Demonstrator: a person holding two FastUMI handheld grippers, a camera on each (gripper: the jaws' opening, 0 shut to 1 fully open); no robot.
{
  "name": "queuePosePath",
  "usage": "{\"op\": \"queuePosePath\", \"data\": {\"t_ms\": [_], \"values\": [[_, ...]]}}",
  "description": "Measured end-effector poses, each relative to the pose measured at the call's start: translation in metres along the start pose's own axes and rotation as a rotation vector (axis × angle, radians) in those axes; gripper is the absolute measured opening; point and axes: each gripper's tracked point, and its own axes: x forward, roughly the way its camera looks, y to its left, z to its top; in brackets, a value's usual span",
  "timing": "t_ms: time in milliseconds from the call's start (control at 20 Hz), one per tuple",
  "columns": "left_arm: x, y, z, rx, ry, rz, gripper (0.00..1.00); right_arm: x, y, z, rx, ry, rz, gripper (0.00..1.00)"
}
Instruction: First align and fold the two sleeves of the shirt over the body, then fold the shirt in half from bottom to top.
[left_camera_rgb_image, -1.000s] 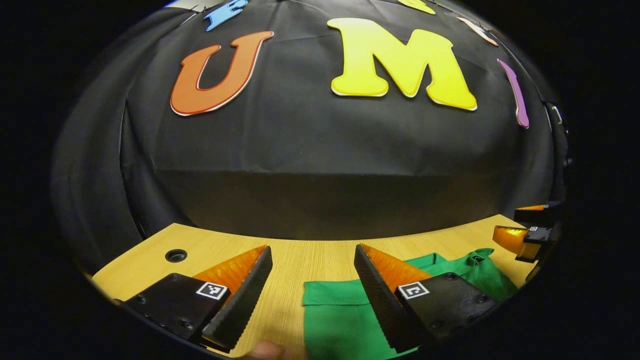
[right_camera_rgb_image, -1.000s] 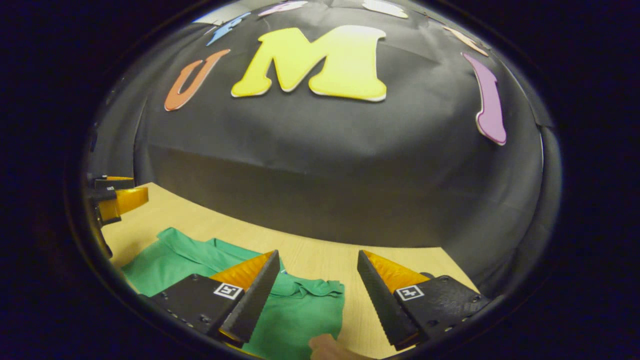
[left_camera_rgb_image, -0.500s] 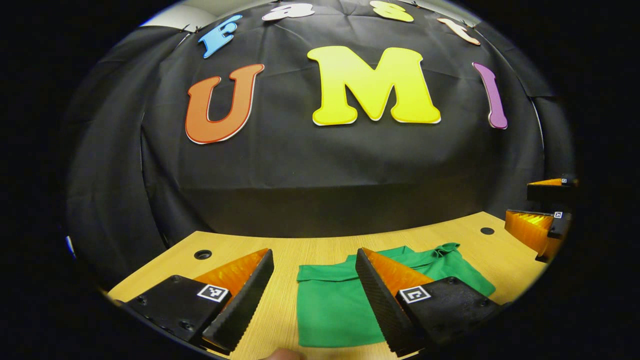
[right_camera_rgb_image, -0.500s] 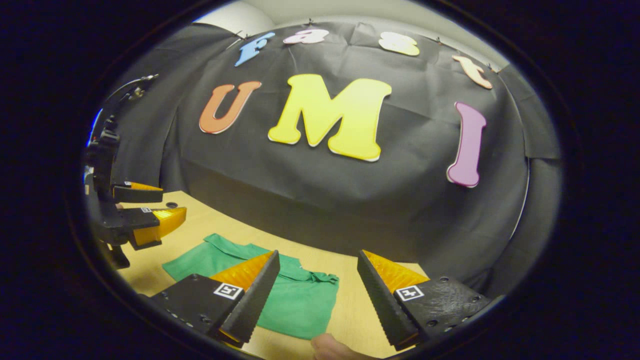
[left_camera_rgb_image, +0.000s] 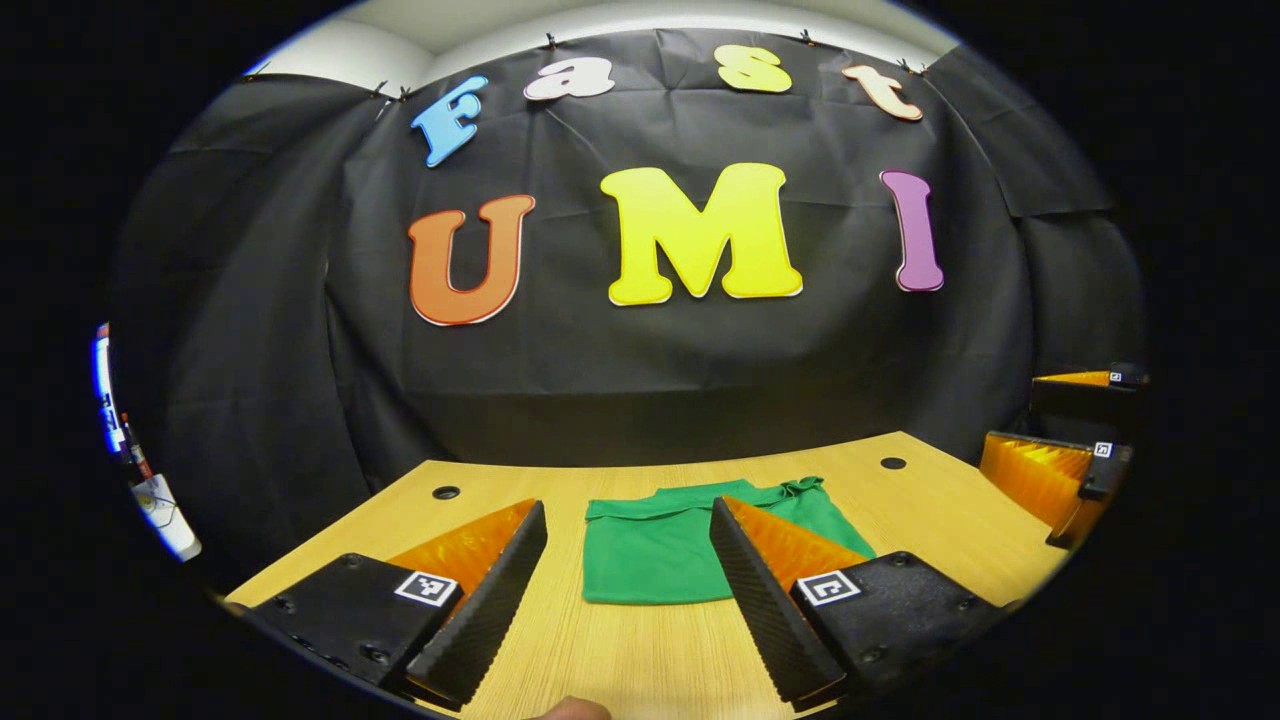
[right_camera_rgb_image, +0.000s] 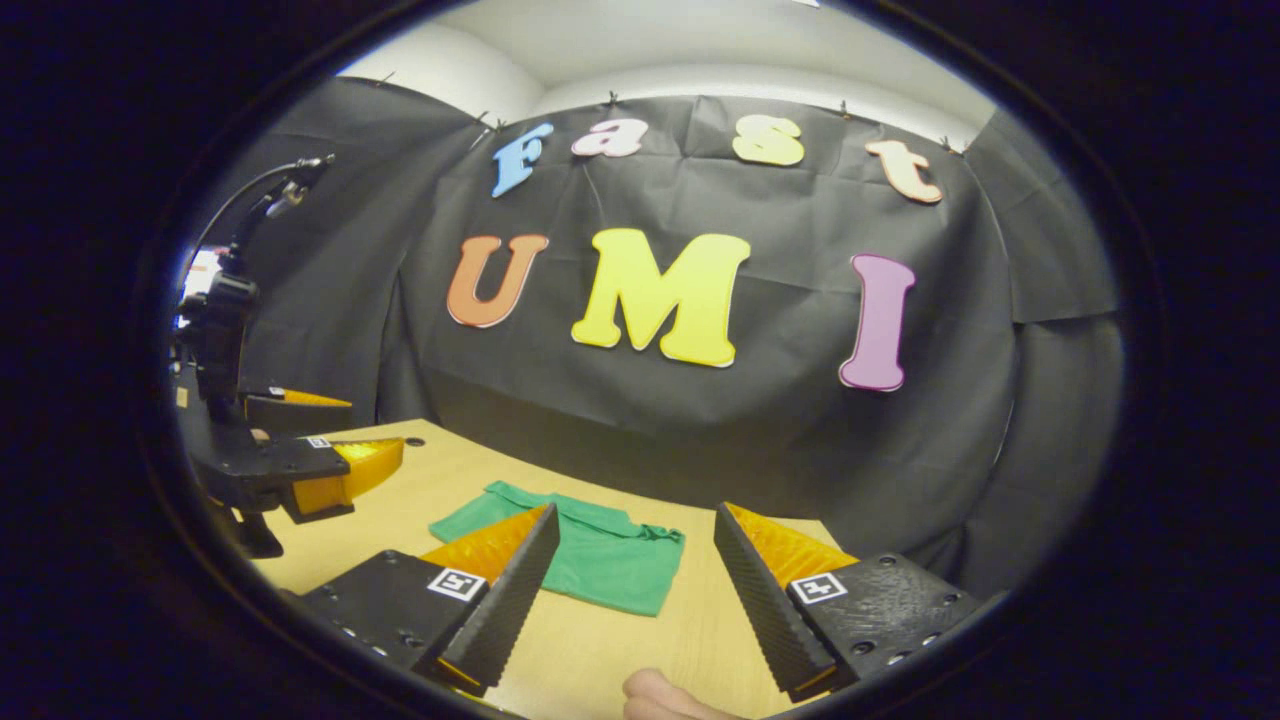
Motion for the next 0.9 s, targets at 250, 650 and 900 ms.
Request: {"op": "queuePosePath", "data": {"t_ms": [250, 650, 900], "values": [[-0.063, -0.013, 0.0, 0.009, -0.065, -0.012, 1.0, -0.071, -0.011, -0.032, 0.065, 0.028, -0.008, 0.95], [-0.076, -0.026, -0.015, -0.044, -0.046, -0.011, 1.0, -0.111, -0.034, -0.02, 0.073, -0.09, -0.116, 0.95], [-0.071, -0.016, -0.02, -0.063, -0.019, 0.006, 1.0, -0.091, -0.038, -0.038, 0.088, -0.046, -0.126, 0.96]]}}
